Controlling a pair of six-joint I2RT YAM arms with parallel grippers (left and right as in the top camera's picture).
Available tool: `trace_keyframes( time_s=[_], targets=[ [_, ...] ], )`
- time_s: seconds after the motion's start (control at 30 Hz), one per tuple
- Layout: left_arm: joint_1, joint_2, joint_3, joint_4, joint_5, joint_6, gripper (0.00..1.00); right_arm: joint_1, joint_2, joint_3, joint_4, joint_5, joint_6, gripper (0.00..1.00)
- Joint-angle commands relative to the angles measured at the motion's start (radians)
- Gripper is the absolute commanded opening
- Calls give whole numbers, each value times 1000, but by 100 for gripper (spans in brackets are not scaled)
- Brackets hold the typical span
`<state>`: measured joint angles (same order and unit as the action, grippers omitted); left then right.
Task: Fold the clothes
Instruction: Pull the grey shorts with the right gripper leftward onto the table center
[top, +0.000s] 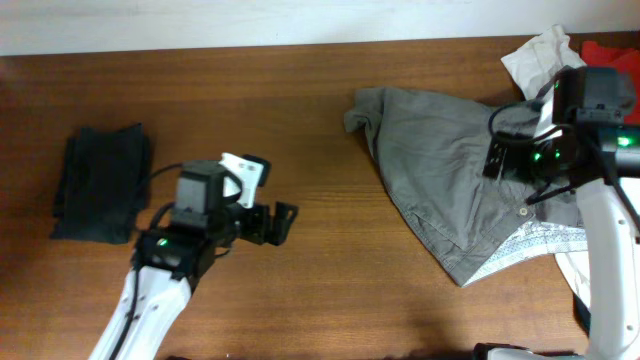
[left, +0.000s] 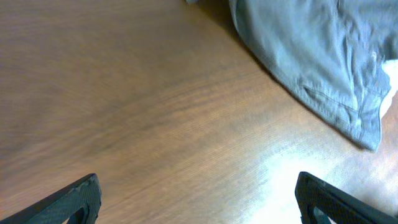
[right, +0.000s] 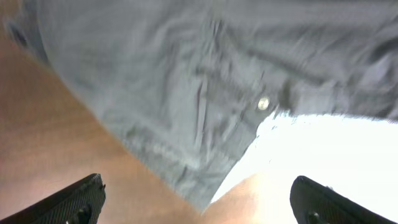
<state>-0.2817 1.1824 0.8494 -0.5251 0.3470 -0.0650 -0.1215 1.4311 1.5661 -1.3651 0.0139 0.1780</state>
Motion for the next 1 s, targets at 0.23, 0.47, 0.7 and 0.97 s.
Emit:
trace_keyframes(
  time_s=[0.23, 0.47, 0.7, 0.97],
  targets=[
    [30, 53, 21, 13, 12, -40, 99, 65, 19, -480, 236, -71, 45, 99],
    [104, 53, 21, 13, 13, -81, 99, 98, 20, -750, 515, -70, 40, 99],
    [119, 53, 21, 13, 13, -80, 99, 98, 20, -930, 695, -71, 41, 99],
    [119, 53, 21, 13, 12, -80, 99, 98, 20, -974, 728, -121, 42, 30]
  ],
)
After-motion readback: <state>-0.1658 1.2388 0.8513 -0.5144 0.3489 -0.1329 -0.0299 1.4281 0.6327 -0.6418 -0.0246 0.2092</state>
